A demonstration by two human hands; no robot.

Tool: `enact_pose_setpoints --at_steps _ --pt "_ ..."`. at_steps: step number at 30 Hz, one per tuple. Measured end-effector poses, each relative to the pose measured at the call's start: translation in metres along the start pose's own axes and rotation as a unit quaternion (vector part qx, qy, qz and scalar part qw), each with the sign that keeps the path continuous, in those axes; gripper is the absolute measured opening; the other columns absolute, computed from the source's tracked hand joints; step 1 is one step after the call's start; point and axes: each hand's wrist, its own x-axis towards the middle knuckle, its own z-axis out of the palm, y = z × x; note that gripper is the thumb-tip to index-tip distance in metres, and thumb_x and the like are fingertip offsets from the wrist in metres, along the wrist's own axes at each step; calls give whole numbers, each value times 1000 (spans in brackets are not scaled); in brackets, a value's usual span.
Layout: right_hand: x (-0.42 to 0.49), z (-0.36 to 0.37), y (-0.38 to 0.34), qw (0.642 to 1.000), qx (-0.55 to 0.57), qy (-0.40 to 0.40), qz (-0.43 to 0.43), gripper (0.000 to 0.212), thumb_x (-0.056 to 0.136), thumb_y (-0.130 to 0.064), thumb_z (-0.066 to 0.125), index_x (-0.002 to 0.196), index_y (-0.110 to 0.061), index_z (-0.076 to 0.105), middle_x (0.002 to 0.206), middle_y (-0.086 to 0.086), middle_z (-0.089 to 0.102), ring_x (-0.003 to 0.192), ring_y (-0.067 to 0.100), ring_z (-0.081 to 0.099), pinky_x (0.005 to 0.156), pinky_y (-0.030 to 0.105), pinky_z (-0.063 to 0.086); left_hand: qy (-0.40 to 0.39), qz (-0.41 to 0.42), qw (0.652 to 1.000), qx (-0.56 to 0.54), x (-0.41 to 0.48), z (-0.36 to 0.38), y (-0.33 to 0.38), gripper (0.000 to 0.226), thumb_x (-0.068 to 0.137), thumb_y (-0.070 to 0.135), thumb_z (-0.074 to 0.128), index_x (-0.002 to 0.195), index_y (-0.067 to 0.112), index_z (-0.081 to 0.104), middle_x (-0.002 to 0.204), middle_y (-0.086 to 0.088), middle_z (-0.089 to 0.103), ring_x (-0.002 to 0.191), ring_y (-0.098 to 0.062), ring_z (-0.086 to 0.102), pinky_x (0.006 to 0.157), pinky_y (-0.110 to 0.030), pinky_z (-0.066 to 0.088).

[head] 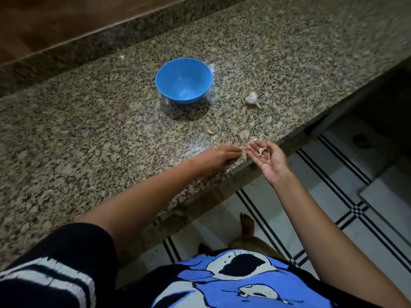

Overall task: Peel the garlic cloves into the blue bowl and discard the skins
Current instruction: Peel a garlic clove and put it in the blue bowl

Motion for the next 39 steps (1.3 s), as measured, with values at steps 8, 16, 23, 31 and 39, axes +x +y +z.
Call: enact_pose_setpoints --at_steps 8,16,23,31,39 --pt "-5 1 10 999 -37 -12 -11 32 99 -21 39 87 -1 61 73 10 71 72 19 70 73 28 57 28 66 995 74 -74 11 -23 40 82 2 68 121 6 62 121 -12 64 107 -24 64 93 -35 51" --pt "-18 16 25 995 -95 -35 5 30 100 -20 39 84 -2 58 89 15 64 82 21 64 89 34 52 69 -3 990 121 -67 10 -7 14 79 2 70 93 5 69 88 -10 68 72 -22 66 62 -29 56" --pt "-26 46 35 970 -192 -128 79 31 99 -17 38 101 5 59 104 20 63 92 25 63 81 30 53 309 -464 418 -717 -86 -22 16 9 84 -5 61 89 -4 68 87 -16 70 76 -20 70 64 -24 59" --pt "-66 110 125 797 -407 -339 290 15 90 -8 47 84 -3 60 89 11 64 79 17 62 75 22 52 630 -299 77 -712 -210 6 68 13 72 -14 66 64 -4 71 66 -13 68 55 -16 68 51 -20 55" --pt "-162 87 263 598 -519 -412 451 31 99 -15 33 95 3 58 107 17 60 94 25 60 96 34 40 807 -258 -129 -515 -329 102 189 33 92 -5 50 68 -1 73 70 -10 70 61 -13 69 53 -18 55"
